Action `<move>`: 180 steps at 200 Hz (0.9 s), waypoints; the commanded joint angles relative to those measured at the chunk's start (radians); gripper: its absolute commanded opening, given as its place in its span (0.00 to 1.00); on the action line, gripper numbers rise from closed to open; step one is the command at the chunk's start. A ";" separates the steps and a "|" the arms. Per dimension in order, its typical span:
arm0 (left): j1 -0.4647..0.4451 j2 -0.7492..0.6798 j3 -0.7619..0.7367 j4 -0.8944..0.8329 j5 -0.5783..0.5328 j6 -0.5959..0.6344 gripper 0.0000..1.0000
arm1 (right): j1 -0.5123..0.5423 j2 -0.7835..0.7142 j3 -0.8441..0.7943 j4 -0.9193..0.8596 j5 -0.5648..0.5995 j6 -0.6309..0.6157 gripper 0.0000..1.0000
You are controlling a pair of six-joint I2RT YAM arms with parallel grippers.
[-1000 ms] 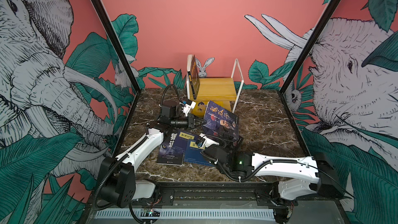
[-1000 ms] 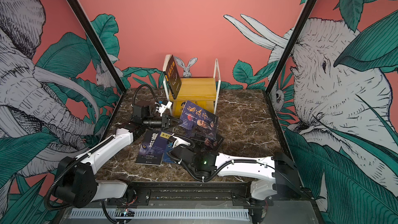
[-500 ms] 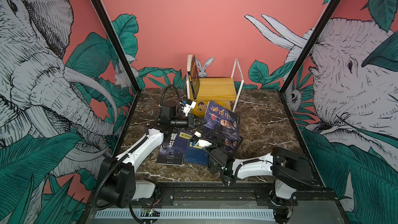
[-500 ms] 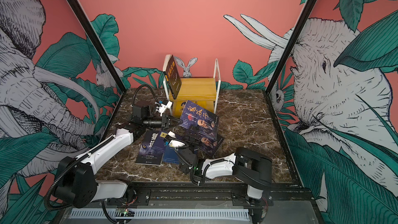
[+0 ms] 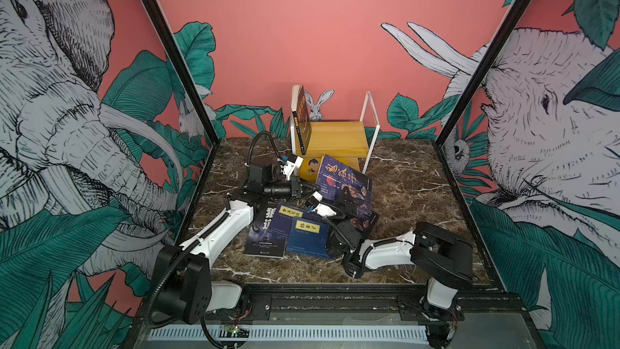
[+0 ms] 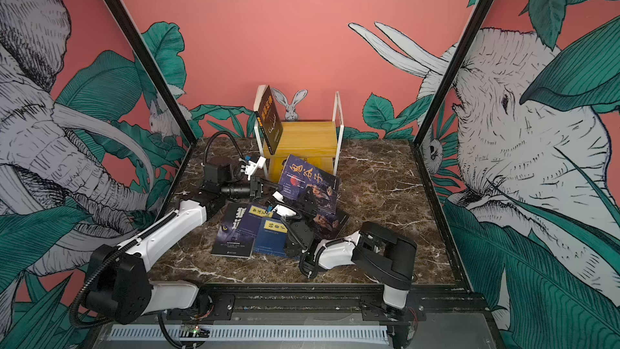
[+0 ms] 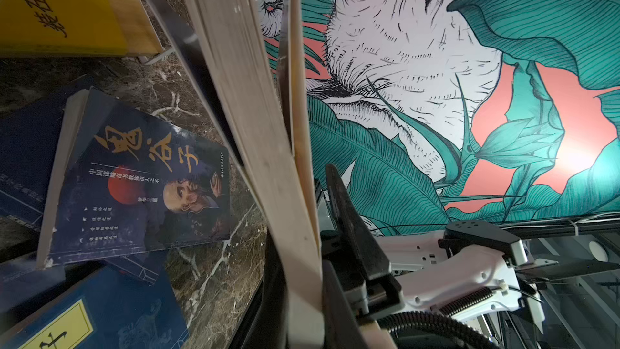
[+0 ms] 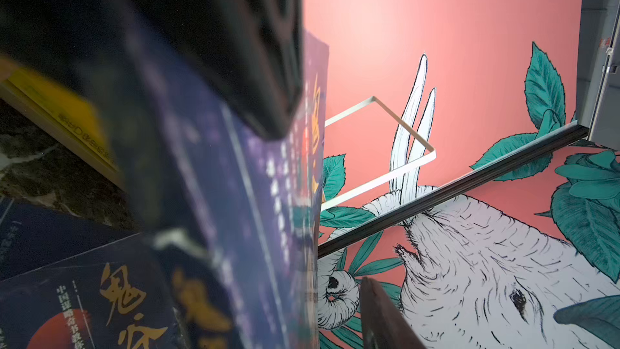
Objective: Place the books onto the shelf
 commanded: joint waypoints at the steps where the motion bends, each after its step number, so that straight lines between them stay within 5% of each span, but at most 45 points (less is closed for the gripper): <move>1: 0.000 -0.057 -0.008 0.072 0.040 0.018 0.00 | -0.026 -0.006 -0.006 0.080 0.051 -0.100 0.41; 42: 0.002 -0.069 -0.001 0.016 0.025 0.067 0.00 | -0.032 -0.021 -0.006 0.081 0.051 -0.090 0.00; 75: 0.025 -0.096 0.007 -0.030 0.024 0.097 0.47 | -0.026 -0.042 -0.002 0.082 0.075 -0.088 0.00; 121: 0.073 -0.175 0.012 -0.130 0.014 0.244 0.88 | -0.022 -0.104 0.004 0.082 0.073 -0.121 0.00; 141: 0.114 -0.223 0.008 -0.147 0.003 0.270 0.99 | -0.022 -0.134 0.026 0.081 0.072 -0.154 0.00; 180: 0.201 -0.334 0.003 -0.208 -0.048 0.370 0.99 | -0.018 -0.220 0.084 0.010 0.062 -0.176 0.00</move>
